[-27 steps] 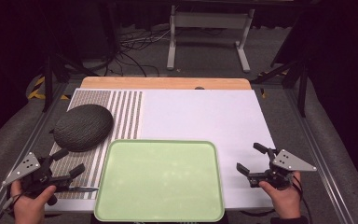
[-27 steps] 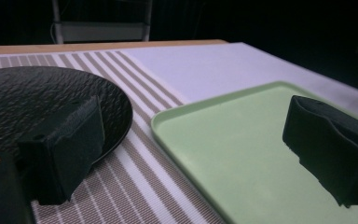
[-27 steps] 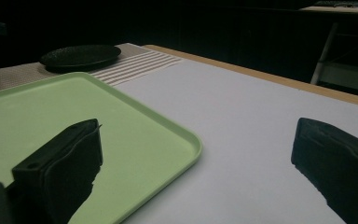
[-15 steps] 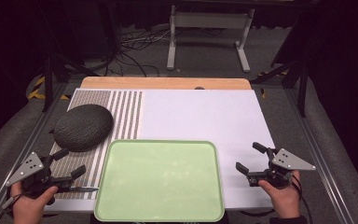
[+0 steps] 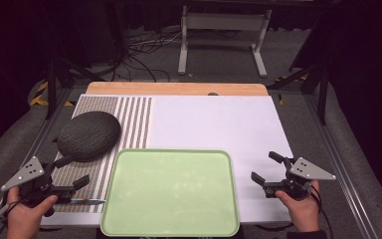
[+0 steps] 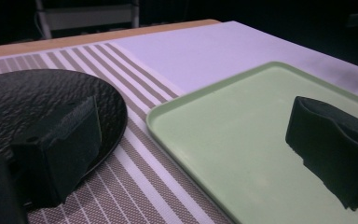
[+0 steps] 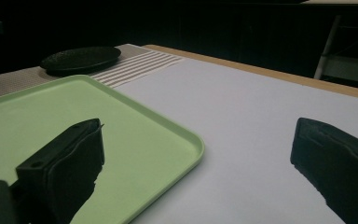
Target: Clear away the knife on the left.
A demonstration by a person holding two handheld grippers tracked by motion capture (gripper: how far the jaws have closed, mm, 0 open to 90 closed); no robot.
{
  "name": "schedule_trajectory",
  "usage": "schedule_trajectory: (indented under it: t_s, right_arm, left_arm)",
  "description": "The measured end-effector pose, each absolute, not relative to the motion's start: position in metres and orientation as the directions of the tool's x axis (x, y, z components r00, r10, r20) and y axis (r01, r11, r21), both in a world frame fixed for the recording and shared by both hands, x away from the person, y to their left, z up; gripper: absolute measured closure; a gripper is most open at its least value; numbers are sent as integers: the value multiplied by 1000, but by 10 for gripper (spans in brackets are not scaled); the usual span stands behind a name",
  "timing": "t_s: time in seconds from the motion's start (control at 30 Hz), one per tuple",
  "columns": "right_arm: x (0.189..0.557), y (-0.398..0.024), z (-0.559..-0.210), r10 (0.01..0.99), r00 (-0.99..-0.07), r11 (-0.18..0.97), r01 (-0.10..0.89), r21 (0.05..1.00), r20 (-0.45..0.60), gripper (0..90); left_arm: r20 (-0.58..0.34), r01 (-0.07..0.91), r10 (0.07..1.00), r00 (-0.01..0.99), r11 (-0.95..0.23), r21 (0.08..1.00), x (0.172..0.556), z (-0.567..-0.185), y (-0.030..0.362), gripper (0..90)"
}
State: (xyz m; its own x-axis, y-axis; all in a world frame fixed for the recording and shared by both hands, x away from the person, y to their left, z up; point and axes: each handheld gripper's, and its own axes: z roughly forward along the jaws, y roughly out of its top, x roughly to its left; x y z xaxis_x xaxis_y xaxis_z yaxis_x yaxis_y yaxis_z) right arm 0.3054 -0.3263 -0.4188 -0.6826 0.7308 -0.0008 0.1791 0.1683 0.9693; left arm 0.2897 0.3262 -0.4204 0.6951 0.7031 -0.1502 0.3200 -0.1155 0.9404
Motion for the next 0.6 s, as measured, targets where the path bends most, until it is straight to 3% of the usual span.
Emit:
schedule_trajectory:
  t_s: [0.6]
  right_arm:
    - [311,-327,-425,716,-699,196,198,960,-1,33]
  left_arm:
    - [-34,371,647,761,-393,842,294,-401,326,91]
